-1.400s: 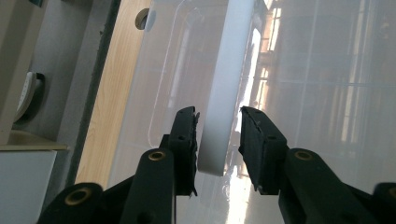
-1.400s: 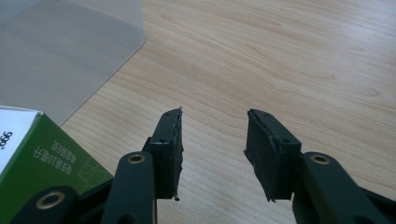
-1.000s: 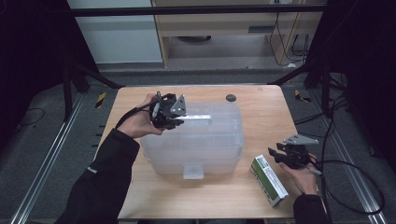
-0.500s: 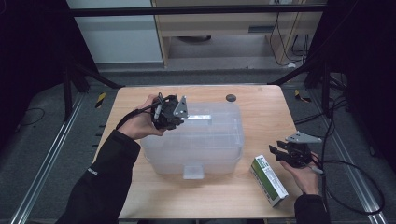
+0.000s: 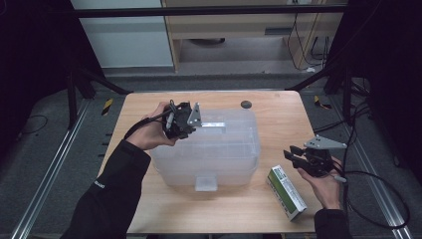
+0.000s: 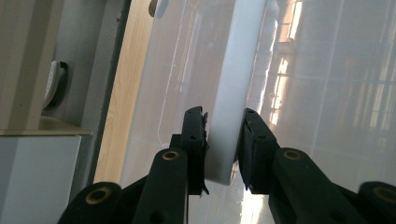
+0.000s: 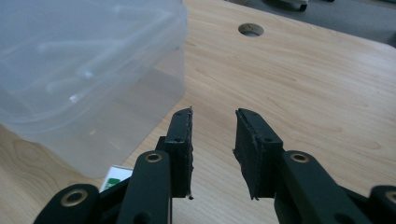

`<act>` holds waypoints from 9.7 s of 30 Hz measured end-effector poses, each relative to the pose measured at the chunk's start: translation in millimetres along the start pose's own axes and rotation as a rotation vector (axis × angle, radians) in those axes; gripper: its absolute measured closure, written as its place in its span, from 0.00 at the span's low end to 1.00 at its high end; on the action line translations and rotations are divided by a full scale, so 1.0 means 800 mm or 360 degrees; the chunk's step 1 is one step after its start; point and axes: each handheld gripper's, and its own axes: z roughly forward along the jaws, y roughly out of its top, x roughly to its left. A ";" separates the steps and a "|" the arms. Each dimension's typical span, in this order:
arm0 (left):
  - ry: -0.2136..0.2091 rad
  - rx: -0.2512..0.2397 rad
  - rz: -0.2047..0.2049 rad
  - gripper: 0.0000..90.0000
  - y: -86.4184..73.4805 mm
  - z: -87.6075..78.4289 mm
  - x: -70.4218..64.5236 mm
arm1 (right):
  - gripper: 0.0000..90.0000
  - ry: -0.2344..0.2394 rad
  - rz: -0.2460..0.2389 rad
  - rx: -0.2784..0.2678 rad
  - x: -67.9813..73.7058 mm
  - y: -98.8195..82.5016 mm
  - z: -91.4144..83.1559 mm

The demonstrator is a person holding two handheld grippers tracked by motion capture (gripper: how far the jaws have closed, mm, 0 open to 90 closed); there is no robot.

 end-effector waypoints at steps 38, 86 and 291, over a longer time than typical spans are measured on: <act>0.0032 -0.0007 -0.0062 0.80 0.004 -0.004 0.017 | 0.95 0.0254 -0.0122 0.0025 0.062 0.038 -0.011; 0.0114 -0.0102 -0.0223 0.76 0.002 -0.002 0.044 | 1.00 0.0428 -0.0011 0.0009 0.067 0.029 0.030; 0.0452 -0.0625 -0.1326 0.76 -0.189 0.001 -0.079 | 0.88 0.0339 -0.0088 -0.0032 0.064 0.059 0.026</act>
